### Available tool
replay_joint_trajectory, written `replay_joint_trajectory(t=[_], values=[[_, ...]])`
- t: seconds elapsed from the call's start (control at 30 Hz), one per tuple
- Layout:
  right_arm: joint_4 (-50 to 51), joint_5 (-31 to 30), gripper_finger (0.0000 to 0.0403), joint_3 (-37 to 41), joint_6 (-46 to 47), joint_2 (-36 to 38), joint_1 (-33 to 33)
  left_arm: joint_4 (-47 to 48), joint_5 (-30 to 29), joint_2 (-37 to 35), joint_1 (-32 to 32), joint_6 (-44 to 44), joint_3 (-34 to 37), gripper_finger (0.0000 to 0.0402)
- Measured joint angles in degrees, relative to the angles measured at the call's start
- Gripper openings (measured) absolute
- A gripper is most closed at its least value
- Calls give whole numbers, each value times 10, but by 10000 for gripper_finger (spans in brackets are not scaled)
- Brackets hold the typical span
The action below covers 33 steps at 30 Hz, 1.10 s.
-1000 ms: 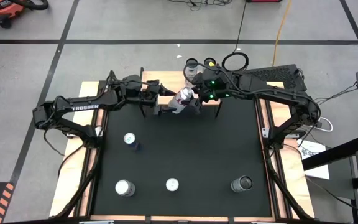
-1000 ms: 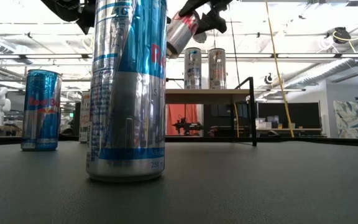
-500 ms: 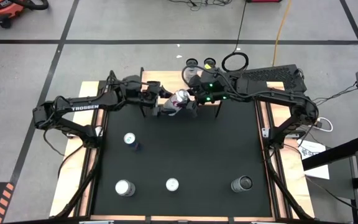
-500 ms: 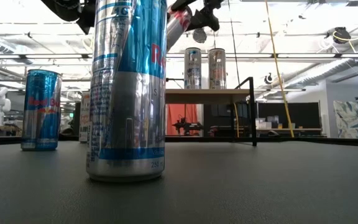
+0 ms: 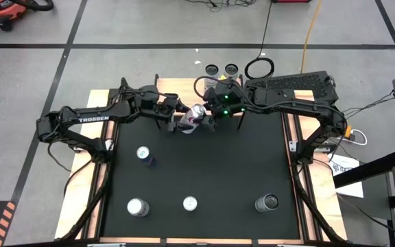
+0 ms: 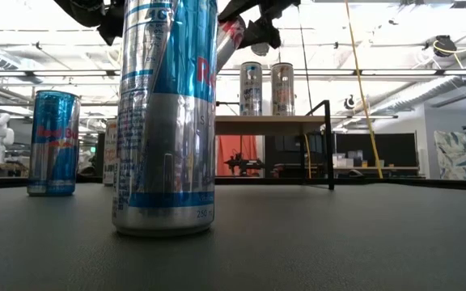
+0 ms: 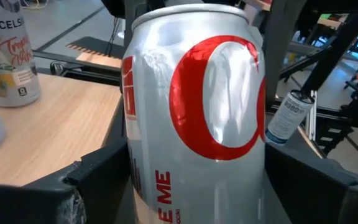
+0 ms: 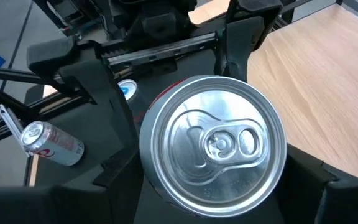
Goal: Place canned beverage on shelf
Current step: Put the top red silver soda can on the shelf
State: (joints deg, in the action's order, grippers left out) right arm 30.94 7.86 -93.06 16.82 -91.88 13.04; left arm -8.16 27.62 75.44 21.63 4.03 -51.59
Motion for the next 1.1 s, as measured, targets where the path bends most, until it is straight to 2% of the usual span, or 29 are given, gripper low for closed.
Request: replay_joint_trajectory(t=[0.3, 0.63, 1.1], values=[[-16, 23, 258, 0, 0, 0, 0, 7, 2, -1, 0, 1, 0, 313], [-12, 24, 260, 1, -4, 0, 0, 13, -6, -1, 0, -20, 0, 305], [-16, 32, 313, 0, 7, 2, 0, 16, -8, 0, 0, -86, 0, 303]])
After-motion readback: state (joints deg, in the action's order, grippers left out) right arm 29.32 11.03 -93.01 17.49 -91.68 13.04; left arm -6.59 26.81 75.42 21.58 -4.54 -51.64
